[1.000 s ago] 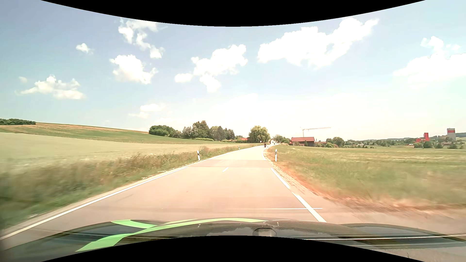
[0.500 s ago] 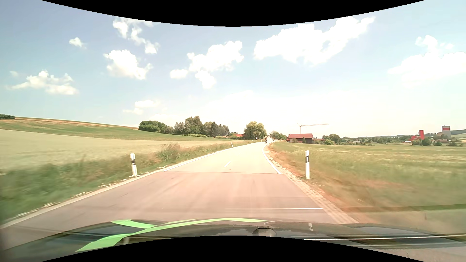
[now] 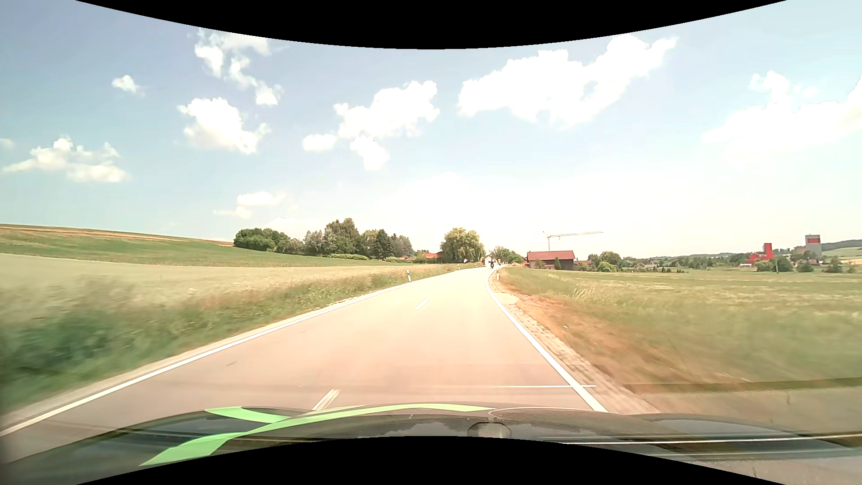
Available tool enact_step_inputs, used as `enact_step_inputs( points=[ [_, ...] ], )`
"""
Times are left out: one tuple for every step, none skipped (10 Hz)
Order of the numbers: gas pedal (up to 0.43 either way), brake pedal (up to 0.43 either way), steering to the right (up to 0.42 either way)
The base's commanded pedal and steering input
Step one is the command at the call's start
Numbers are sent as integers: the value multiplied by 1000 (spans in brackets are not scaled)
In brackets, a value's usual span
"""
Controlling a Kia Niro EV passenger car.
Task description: Follow the waypoints while adhering to traffic rules and regulations
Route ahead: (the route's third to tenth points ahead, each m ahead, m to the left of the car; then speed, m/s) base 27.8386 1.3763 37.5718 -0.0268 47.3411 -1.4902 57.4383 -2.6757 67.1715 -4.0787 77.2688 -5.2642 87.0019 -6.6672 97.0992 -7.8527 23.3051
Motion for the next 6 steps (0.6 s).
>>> enact_step_inputs(
  points=[
    [248, 0, 1],
    [248, 0, 1],
    [260, 0, 5],
    [268, 0, 15],
    [280, 0, 20],
    [280, 0, 19]
  ],
)
